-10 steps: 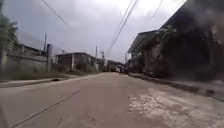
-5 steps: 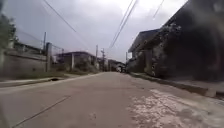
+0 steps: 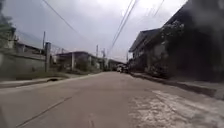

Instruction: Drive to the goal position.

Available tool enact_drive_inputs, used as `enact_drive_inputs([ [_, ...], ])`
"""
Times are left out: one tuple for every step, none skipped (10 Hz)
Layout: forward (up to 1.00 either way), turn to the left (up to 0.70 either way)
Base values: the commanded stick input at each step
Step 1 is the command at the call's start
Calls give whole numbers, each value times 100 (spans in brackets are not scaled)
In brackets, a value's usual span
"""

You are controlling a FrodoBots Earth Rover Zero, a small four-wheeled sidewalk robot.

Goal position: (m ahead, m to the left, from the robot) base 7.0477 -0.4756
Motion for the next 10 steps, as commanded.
enact_drive_inputs([
  [50,0],
  [50,0],
  [50,0],
  [50,0],
  [50,0],
  [50,0],
  [50,0],
  [50,0],
  [50,0],
  [50,0],
])
